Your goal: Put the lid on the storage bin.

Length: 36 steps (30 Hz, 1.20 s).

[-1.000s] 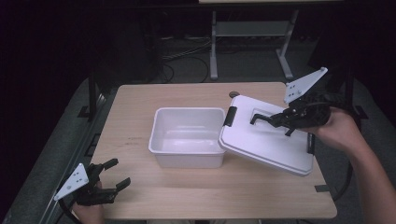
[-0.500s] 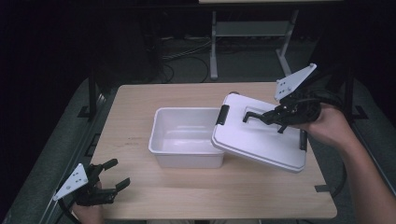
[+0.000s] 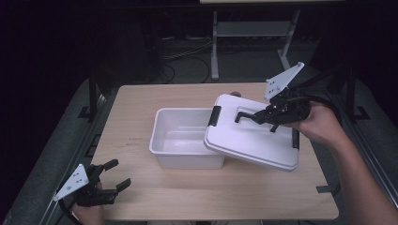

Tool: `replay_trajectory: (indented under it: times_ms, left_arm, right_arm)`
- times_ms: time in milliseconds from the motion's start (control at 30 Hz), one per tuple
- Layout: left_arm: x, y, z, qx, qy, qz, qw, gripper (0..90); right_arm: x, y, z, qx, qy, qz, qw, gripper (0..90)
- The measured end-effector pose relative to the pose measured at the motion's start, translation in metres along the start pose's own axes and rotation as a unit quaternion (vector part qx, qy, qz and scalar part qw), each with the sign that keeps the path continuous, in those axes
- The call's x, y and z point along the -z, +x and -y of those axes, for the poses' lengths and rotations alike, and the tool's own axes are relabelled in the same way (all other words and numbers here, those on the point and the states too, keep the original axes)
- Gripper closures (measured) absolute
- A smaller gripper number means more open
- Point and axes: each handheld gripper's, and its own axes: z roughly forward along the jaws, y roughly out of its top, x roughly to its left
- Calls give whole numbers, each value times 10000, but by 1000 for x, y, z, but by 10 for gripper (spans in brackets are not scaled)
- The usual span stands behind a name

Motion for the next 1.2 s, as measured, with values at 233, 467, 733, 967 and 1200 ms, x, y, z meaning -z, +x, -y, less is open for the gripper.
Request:
replay_trajectory:
  times_ms: [233,467,733,967,1200]
  left_arm:
    - [1,0,0,-21,5,9,10000,157]
    - [2,0,0,-5,-36,-3,10000,157]
    - [2,0,-1,-34,-46,-9,10000,157]
    - [2,0,-1,-8,-55,-1,10000,157]
    - [3,1,-1,18,-77,-14,10000,157]
  right_arm:
    - [-6,0,-15,135,-3,-55,9999,845]
    - [-14,2,-35,295,-8,-129,9995,845]
    - [-27,1,-51,449,-12,-259,9987,845]
    - [-43,0,-64,541,-37,-396,9977,845]
    - [-53,-1,-73,610,-27,-491,9969,845]
